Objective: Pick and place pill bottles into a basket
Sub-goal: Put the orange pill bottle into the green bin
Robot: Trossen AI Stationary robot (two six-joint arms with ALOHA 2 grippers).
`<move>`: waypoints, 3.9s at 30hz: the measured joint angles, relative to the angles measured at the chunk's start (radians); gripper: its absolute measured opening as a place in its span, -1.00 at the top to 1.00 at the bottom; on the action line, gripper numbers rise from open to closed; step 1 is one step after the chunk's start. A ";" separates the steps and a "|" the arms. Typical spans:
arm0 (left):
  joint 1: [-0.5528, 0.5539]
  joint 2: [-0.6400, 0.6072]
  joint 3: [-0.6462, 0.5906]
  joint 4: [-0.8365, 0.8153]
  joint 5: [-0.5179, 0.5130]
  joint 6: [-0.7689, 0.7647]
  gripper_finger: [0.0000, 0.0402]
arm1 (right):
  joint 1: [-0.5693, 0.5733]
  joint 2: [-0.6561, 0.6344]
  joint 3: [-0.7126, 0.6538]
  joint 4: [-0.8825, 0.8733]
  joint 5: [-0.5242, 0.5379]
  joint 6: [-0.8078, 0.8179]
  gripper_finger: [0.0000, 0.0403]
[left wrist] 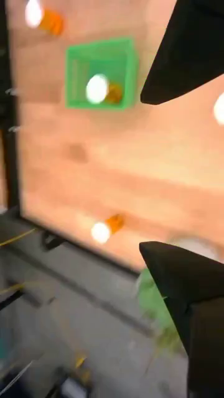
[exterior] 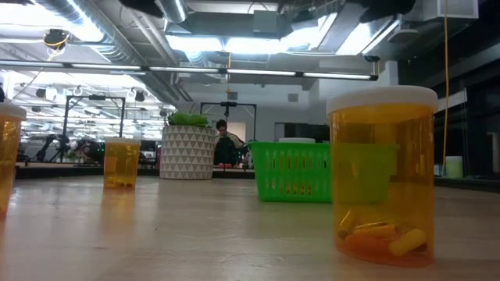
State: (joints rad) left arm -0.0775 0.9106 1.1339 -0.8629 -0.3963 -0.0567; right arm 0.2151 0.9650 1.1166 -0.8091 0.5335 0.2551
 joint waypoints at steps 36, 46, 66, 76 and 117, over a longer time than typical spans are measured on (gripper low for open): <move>-0.145 0.300 -0.472 0.298 0.176 -0.394 -0.99 | 0.004 -0.060 -0.125 0.277 0.022 -0.267 -0.42; -0.092 0.300 -0.550 0.389 0.158 -0.394 -0.99 | 0.004 -0.060 -0.125 0.291 0.022 -0.267 -0.42; -0.083 0.300 -0.555 0.403 0.181 -0.368 -0.73 | 0.004 -0.060 -0.125 0.297 0.022 -0.287 -0.42; -0.083 0.300 -0.555 0.404 0.189 -0.368 -0.49 | 0.004 -0.060 -0.125 0.297 0.022 -0.287 -0.42; -0.075 0.301 -0.495 0.448 0.219 -0.270 -0.11 | 0.004 -0.059 -0.125 0.297 0.022 -0.287 -0.42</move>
State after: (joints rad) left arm -0.1520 1.2118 0.6387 -0.4150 -0.1776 -0.3270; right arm 0.2195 0.9058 0.9920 -0.5121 0.5560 -0.0315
